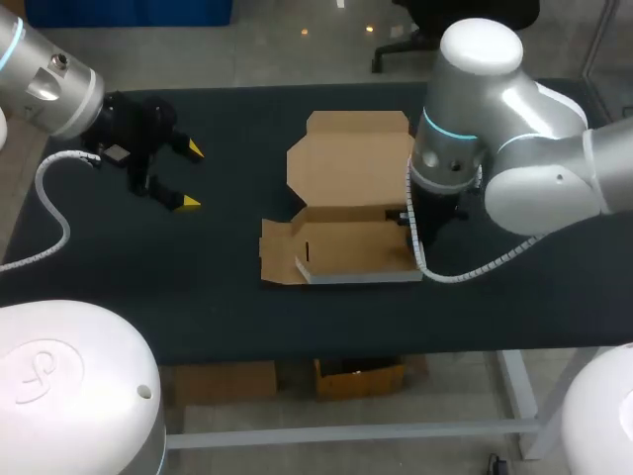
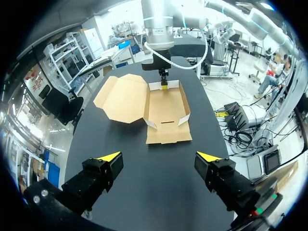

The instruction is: Assemble the packaging by folding the flat box into shape, placing the metal phone stand inside, and closing the box properly

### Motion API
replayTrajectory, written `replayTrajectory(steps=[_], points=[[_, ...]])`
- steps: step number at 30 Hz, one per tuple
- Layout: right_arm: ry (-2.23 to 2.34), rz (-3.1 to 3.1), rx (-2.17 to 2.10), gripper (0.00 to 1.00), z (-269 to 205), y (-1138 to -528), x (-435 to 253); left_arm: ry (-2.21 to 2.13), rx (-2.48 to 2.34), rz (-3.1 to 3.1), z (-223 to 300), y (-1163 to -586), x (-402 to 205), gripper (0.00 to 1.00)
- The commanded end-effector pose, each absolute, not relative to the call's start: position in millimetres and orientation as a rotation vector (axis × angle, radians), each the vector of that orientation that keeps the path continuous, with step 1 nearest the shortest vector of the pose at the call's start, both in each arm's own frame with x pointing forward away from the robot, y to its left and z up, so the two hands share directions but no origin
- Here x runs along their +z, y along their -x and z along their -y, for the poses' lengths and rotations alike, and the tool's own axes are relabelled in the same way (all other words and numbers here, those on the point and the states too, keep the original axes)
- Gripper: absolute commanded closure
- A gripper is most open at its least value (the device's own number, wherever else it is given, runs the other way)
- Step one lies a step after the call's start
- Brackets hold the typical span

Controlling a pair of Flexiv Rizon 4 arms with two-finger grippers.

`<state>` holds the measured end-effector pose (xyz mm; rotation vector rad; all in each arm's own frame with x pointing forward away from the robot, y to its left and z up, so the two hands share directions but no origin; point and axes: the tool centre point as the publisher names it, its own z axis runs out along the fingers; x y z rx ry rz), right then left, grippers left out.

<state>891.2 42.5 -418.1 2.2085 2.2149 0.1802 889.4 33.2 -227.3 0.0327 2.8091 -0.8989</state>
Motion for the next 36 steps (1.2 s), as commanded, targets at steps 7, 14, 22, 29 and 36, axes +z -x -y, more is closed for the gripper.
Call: replayTrajectory(steps=[7, 14, 22, 29, 36], points=[[-2.264, -2.246, 0.127, 1.00, -42.1, -895.9, -420.2, -0.033, -0.897, -2.809, -33.1, -889.3, -227.3, 0.00], [-2.260, -2.233, 0.067, 1.00, -44.1, -896.0, -415.6, -0.033, -0.897, -2.809, -33.1, -889.3, -227.3, 0.00], [-2.265, -2.217, 0.002, 1.00, -47.5, -895.8, -418.8, -0.033, -0.897, -2.809, -33.1, -889.3, -227.3, 0.00], [-2.268, -2.201, -0.012, 1.00, -46.8, -894.3, -421.4, -0.033, -0.897, -2.809, -33.1, -889.3, -227.3, 0.00], [-2.272, -2.191, -0.040, 1.00, -46.8, -894.0, -424.0, -0.033, -0.897, -2.809, -33.1, -889.3, -227.3, 0.00]])
